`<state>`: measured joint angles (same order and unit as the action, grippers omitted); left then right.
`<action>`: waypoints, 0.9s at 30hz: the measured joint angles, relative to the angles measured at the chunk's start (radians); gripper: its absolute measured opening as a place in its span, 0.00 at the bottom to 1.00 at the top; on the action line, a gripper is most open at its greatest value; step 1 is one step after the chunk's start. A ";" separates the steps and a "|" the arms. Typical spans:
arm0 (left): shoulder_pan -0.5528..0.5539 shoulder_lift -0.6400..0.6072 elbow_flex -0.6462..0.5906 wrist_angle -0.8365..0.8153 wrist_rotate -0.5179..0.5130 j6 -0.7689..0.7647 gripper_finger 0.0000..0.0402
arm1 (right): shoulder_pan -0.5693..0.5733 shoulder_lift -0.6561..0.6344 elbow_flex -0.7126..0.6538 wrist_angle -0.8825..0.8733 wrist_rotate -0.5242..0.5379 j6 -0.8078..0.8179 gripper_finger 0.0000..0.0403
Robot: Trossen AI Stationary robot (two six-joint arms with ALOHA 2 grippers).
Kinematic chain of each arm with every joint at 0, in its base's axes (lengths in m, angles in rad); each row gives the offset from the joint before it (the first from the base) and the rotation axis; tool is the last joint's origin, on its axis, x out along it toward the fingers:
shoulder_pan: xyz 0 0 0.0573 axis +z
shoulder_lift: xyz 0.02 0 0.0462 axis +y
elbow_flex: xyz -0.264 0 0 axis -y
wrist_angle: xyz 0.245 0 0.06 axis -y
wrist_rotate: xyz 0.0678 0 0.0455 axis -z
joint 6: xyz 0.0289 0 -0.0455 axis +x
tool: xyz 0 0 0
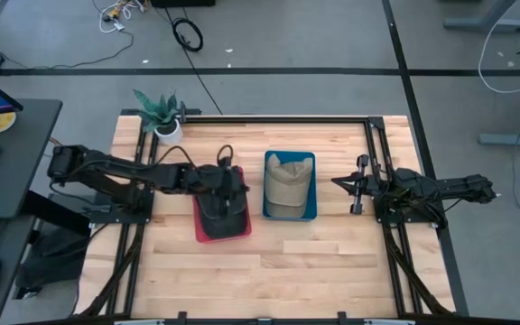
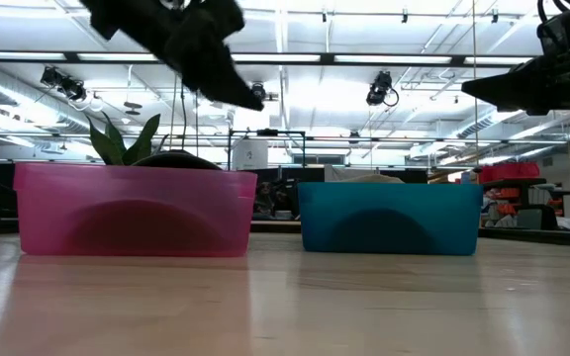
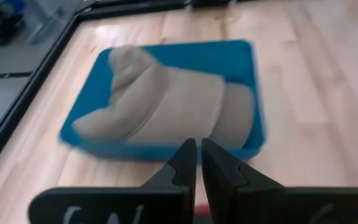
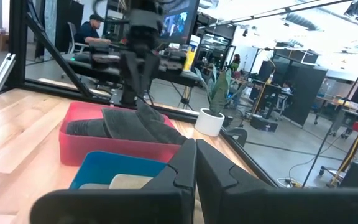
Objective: Pick & Place hat
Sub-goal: Return to Home Position
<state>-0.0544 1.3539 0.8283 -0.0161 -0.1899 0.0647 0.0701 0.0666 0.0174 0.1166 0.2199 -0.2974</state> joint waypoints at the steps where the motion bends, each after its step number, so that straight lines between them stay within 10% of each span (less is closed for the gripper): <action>1: 0.016 -0.016 -0.022 0.003 0.000 0.000 0.07 | 0.000 0.000 0.000 0.001 0.000 0.000 0.03; 27: 0.137 -0.528 -0.717 0.715 -0.113 -0.067 0.07 | 0.000 0.001 0.000 0.001 0.000 0.000 0.03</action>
<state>0.0822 0.8254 0.1111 0.6988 -0.3024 -0.0027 0.0700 0.0673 0.0174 0.1173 0.2195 -0.2974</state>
